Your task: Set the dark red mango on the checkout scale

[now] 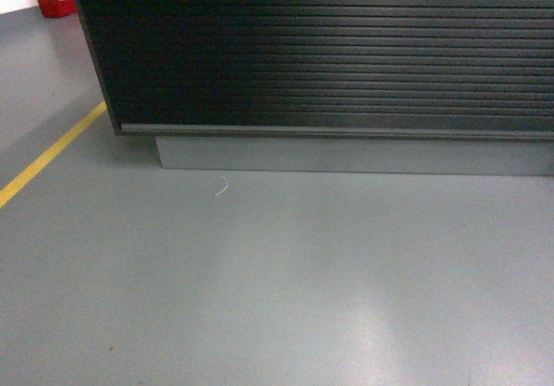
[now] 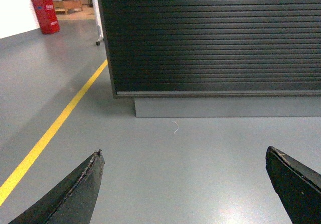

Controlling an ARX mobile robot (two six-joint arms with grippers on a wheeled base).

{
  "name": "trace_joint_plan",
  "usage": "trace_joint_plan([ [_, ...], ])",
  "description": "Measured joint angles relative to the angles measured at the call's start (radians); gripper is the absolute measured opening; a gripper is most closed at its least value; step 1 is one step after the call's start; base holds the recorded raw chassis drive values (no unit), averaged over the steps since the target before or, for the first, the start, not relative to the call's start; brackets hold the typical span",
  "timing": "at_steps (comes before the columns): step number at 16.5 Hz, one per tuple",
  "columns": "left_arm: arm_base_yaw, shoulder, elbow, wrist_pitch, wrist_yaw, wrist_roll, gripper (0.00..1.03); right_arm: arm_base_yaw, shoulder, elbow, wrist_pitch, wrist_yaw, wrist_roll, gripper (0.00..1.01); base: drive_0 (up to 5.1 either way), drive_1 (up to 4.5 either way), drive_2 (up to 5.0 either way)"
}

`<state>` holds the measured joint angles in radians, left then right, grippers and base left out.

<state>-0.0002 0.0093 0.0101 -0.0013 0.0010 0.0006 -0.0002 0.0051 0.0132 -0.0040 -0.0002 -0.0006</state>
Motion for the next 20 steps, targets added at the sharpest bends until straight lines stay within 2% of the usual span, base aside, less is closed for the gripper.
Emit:
trace_joint_plan([
  [20, 0.000, 0.000, 0.000, -0.005, -0.001, 0.000, 0.98, 0.000, 0.000, 0.000, -0.002, 0.000, 0.000, 0.98, 0.0, 4.36, -4.3],
])
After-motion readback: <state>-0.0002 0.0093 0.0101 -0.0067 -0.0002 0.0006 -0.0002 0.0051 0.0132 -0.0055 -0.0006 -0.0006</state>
